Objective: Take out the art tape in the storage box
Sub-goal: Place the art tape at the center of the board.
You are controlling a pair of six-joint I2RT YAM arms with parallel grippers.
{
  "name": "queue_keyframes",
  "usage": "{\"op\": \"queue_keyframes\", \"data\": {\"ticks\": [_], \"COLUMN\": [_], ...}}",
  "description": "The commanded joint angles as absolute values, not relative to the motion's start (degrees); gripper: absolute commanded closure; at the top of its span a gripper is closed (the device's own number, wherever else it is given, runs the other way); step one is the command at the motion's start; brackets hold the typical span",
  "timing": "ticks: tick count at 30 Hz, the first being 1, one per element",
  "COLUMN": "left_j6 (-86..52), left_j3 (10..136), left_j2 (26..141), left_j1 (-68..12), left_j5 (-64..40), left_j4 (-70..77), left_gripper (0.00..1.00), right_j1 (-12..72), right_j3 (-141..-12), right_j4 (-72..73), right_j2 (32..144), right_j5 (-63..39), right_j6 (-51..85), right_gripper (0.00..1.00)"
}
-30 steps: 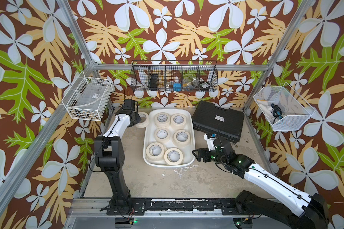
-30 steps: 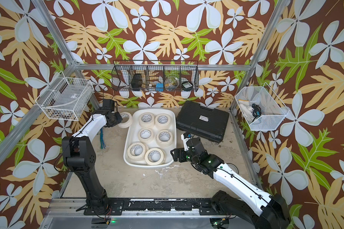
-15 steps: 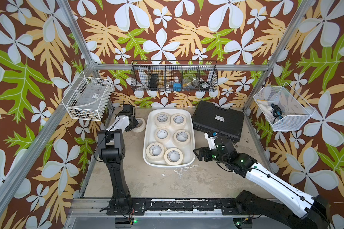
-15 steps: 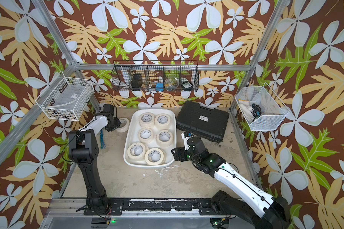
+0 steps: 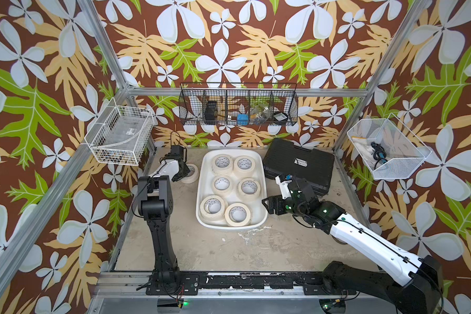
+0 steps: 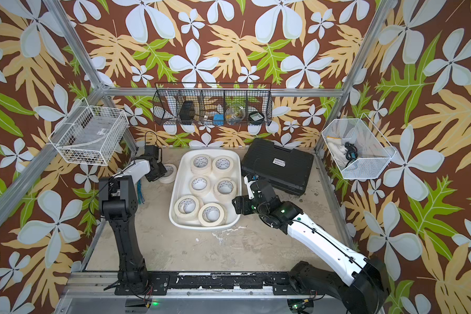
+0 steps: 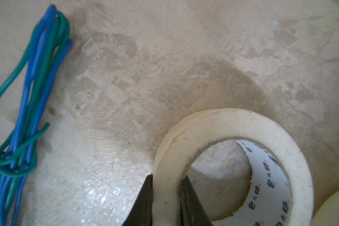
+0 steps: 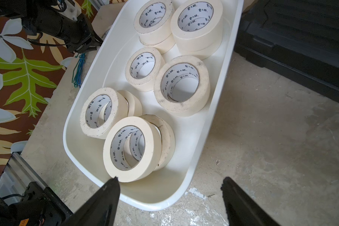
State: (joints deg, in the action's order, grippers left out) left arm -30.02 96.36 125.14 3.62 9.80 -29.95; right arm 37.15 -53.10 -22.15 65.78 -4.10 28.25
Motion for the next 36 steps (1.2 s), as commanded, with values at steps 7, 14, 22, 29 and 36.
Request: {"op": "queue_keyframes", "data": {"ticks": [7,14,22,29,36], "left_j6": [-28.9,-28.5,-27.2,-25.0,-26.2], "left_j3": [95.9,95.5,88.6,75.8,63.3], "left_j2": [124.2,120.0,107.6,89.1,75.2], "left_j1": [3.5,2.8,2.6,-2.0,-6.7], "left_j5": [9.1,10.5,8.2,4.6,-0.9], "left_j4": [-29.5,-32.0,-35.2,-35.1,-30.9], "left_gripper": [0.65,0.49,0.46,0.45,0.45], "right_j1": [37.2,37.2,37.1,36.8,33.9], "right_j3": [-54.3,-58.2,-67.8,-80.1,-92.5], "right_j4": [-22.9,-22.6,-21.7,-21.6,-22.9], "right_j2": [67.1,71.1,81.7,95.7,109.5], "right_j5": [-3.0,-2.4,2.1,8.2,10.1], "right_j6": [26.7,25.8,23.8,22.5,22.1], "right_gripper": [0.15,0.15,0.15,0.19,0.39]}}
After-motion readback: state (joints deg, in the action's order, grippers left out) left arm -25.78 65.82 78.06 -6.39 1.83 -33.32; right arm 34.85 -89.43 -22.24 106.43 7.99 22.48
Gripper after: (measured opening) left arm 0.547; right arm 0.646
